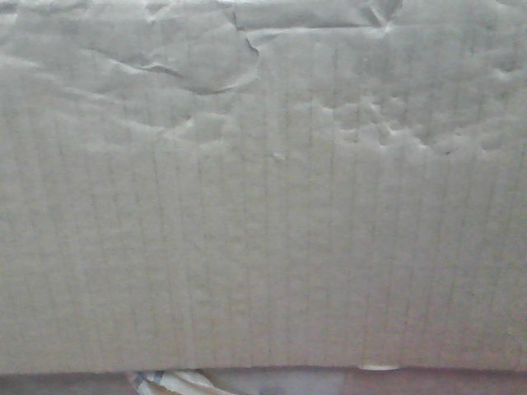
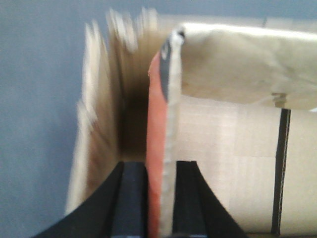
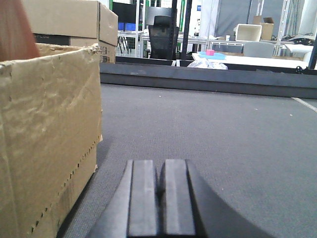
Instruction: Stack two boxes on right shelf middle
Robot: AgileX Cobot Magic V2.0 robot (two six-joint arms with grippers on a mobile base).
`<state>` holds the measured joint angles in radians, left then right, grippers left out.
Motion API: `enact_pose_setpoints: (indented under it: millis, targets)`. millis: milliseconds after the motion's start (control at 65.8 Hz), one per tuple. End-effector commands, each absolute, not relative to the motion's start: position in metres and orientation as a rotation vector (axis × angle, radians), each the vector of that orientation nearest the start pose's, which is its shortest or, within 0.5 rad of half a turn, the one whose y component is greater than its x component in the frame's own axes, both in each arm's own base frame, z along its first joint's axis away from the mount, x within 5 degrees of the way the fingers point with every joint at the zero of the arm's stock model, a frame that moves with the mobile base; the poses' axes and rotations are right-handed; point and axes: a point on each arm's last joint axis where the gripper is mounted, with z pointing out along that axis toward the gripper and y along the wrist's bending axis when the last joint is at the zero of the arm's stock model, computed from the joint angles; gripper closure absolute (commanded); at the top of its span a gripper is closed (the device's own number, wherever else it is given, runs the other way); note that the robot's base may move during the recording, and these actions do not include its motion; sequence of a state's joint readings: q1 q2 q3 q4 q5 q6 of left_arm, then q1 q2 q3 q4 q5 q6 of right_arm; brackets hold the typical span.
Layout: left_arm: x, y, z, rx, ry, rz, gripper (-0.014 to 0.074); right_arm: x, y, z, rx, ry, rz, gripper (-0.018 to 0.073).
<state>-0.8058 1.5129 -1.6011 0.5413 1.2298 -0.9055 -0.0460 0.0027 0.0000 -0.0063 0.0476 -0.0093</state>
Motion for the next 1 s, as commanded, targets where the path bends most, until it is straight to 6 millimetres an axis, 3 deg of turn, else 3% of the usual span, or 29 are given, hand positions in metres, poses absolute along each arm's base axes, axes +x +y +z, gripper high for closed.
enact_pose_setpoints:
  millis: [0,349,988]
  targets:
    - [0.247,-0.198,0.390,-0.072,2.424,-0.049,0.0707,0.056,-0.003,0.211,0.029,1.513,-0.050,0.0721]
    - [0.268,-0.191,0.361,-0.107,2.601,-0.101,0.0707,0.056,-0.003,0.211,0.029,1.513,-0.050,0.0721]
    - [0.277,-0.196,0.349,-0.073,2.625,-0.079,0.0707,0.056,-0.003,0.211,0.029,1.513,-0.050,0.0721]
